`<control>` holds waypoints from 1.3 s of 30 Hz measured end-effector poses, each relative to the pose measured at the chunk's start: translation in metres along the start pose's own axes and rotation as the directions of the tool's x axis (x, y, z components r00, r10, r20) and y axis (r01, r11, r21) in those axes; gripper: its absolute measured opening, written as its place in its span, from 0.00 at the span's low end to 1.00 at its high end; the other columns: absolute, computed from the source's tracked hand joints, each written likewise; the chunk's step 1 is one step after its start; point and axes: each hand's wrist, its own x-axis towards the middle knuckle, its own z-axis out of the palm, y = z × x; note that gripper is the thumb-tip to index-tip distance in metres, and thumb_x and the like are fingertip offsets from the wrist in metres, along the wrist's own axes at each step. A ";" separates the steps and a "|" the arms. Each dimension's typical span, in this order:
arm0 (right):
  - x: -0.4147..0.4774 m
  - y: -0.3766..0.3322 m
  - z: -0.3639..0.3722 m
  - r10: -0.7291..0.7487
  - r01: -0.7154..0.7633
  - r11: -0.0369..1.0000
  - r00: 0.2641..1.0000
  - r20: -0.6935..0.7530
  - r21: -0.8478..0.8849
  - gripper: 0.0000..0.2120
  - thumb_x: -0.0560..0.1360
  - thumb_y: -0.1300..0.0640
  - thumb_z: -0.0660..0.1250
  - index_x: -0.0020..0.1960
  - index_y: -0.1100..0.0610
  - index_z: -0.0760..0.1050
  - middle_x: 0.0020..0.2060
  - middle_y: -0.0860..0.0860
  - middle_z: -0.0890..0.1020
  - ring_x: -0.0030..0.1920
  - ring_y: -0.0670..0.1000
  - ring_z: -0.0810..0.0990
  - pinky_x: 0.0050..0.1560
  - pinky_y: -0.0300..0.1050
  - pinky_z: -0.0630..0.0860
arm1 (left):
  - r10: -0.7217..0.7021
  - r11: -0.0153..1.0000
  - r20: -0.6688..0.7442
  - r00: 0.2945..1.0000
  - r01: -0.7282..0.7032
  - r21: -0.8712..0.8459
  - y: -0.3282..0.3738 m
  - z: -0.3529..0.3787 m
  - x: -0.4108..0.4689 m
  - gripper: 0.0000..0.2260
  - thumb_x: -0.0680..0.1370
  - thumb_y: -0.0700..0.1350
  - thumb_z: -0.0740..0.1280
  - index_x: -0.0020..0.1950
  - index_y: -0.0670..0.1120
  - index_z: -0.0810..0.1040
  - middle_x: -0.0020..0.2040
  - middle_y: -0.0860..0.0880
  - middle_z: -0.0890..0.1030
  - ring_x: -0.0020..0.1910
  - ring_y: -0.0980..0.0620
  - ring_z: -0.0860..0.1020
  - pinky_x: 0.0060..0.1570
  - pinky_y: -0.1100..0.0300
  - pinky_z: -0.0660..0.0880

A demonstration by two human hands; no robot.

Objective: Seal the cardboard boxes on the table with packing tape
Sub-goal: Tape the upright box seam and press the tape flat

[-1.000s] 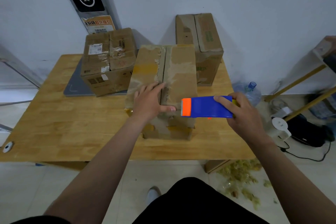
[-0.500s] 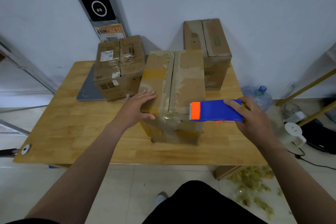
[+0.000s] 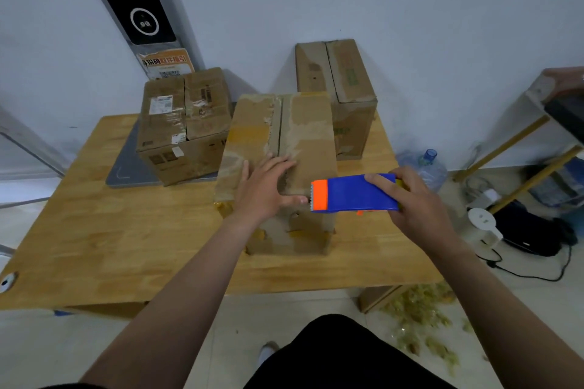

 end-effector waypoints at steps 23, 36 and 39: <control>-0.020 0.034 -0.011 0.132 -0.132 0.991 0.991 -0.036 0.000 0.23 0.76 0.52 0.57 0.71 0.42 0.67 0.56 0.58 0.75 0.51 0.59 0.77 0.36 0.44 0.71 | -0.033 0.999 0.007 0.999 0.033 0.031 -0.002 0.000 -0.002 0.47 0.64 0.79 0.64 0.80 0.60 0.63 0.81 0.63 0.59 0.82 0.57 0.49 0.77 0.34 0.35; -0.019 0.025 -0.016 0.153 -0.153 0.988 0.988 -0.024 -0.007 0.23 0.77 0.50 0.56 0.71 0.43 0.67 0.55 0.59 0.75 0.49 0.58 0.77 0.36 0.42 0.67 | -0.064 0.993 -0.028 0.998 0.066 0.096 0.051 0.027 0.000 0.40 0.73 0.74 0.64 0.80 0.57 0.62 0.84 0.53 0.53 0.83 0.54 0.45 0.78 0.35 0.38; -0.020 0.026 -0.015 0.137 -0.139 0.990 0.990 -0.042 -0.036 0.23 0.76 0.52 0.57 0.71 0.44 0.68 0.55 0.56 0.73 0.47 0.58 0.78 0.36 0.42 0.67 | -0.086 0.989 -0.075 0.994 0.094 0.115 0.052 0.033 0.000 0.41 0.70 0.77 0.62 0.79 0.60 0.62 0.83 0.56 0.55 0.82 0.56 0.46 0.77 0.35 0.37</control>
